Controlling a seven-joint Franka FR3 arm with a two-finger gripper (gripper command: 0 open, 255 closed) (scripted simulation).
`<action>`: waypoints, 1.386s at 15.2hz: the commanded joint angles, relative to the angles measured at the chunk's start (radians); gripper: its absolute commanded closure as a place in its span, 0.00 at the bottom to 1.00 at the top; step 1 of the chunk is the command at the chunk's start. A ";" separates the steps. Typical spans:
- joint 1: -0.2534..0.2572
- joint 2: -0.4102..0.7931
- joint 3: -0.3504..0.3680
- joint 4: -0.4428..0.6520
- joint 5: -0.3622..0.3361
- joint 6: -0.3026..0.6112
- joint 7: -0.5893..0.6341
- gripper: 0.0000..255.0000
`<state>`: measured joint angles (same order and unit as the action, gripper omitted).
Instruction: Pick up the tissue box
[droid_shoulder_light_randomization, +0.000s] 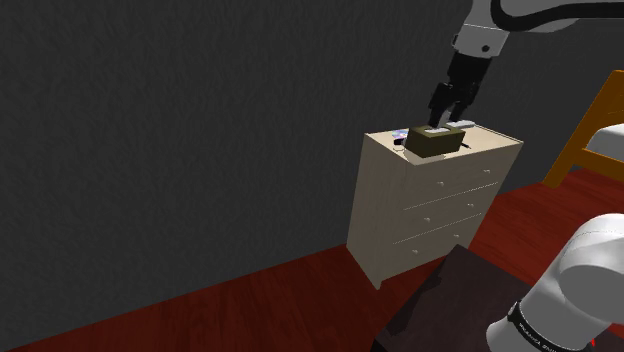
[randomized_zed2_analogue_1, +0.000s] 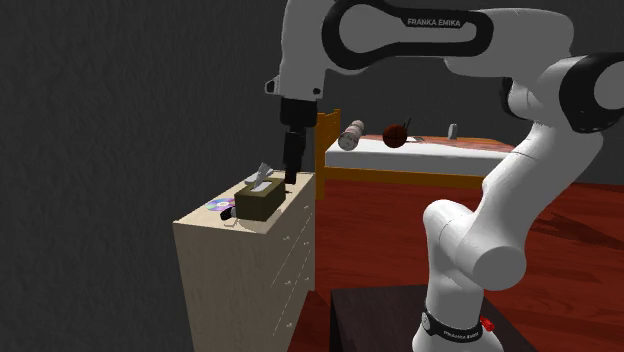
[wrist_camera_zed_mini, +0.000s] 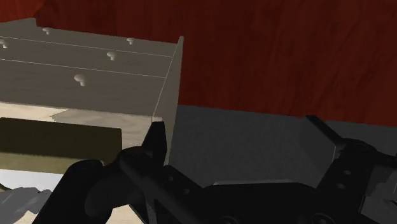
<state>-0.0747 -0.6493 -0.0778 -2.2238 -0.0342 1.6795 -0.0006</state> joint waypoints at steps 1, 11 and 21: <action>-0.022 0.052 -0.032 0.032 0.017 0.042 0.024 0.00; -0.111 0.260 -0.202 0.138 0.144 0.236 0.109 0.00; -0.161 0.396 -0.325 0.161 0.289 0.385 0.123 0.00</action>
<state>-0.2358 -0.2612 -0.3998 -2.0536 0.2476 2.0474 0.1269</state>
